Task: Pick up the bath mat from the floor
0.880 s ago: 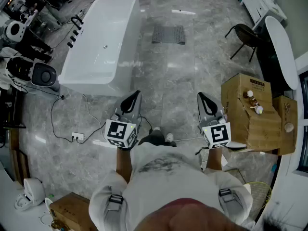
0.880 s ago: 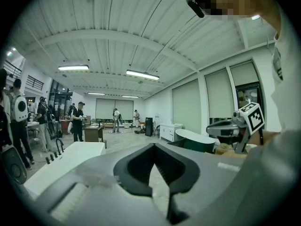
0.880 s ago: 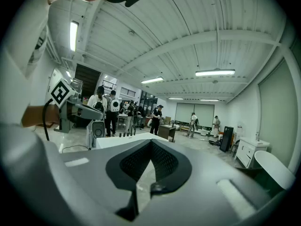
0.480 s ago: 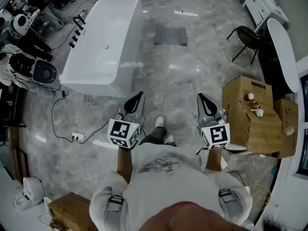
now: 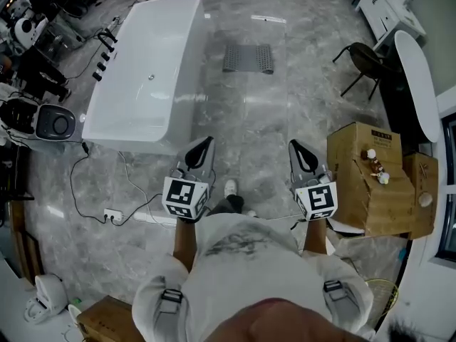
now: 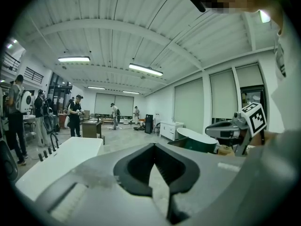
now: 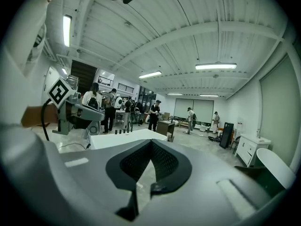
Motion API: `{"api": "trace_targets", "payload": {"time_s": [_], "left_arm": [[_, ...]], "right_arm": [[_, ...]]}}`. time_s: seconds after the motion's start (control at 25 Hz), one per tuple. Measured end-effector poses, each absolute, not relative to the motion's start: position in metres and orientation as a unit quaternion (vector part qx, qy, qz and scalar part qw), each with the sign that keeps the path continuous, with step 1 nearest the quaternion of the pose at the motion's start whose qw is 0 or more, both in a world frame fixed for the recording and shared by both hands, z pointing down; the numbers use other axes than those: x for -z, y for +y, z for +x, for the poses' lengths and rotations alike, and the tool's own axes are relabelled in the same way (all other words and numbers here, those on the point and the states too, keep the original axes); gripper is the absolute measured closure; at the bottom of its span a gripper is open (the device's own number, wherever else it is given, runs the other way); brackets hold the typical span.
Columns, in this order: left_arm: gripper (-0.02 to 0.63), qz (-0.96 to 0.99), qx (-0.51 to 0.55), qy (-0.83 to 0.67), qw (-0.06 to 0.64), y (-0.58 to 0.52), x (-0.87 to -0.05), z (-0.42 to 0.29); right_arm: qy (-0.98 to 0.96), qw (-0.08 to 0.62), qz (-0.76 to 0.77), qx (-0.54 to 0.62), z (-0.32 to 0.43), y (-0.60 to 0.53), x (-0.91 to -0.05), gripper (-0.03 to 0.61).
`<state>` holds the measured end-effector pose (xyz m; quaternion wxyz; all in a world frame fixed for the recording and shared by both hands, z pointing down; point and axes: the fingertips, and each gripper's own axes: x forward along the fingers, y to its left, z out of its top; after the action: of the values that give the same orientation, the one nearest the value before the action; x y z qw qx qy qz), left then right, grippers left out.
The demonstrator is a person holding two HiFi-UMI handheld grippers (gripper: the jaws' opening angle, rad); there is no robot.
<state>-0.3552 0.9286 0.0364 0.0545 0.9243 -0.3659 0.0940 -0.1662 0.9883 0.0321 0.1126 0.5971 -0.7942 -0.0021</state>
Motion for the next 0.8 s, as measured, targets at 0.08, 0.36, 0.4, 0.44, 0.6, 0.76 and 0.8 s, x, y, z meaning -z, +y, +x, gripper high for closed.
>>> {"api": "trace_targets", "payload": {"time_s": [0.08,0.36,0.4,0.44,0.6,0.76,0.8], "left_arm": [[0.612,0.926,-0.097,-0.361,0.053,0.905,-0.037,-0.355],[0.612,0.931,-0.095,-0.346,0.061,0.836,-0.039,-0.362],[0.612,0.932,-0.095,-0.343,0.063,0.828,-0.04,-0.362],[0.612,0.933,-0.095,-0.341,0.064,0.821,-0.041,-0.362],[0.612,0.936,-0.1,-0.331,0.07,0.796,-0.046,-0.357],[0.612,0.936,-0.101,-0.326,0.081,0.774,-0.05,-0.346],[0.612,0.936,-0.104,-0.326,0.082,0.768,-0.052,-0.342]], "right_arm": [[-0.793,0.114,0.598,-0.001,-0.169,0.967,-0.032,0.577],[-0.782,0.118,0.612,-0.011,-0.172,0.905,-0.031,0.578],[-0.78,0.117,0.614,-0.011,-0.173,0.898,-0.031,0.577],[-0.779,0.118,0.616,-0.01,-0.175,0.891,-0.03,0.577],[-0.775,0.125,0.619,-0.013,-0.175,0.869,-0.031,0.577],[-0.773,0.129,0.62,-0.022,-0.164,0.847,-0.035,0.577],[-0.774,0.129,0.62,-0.025,-0.16,0.84,-0.036,0.577]]}}
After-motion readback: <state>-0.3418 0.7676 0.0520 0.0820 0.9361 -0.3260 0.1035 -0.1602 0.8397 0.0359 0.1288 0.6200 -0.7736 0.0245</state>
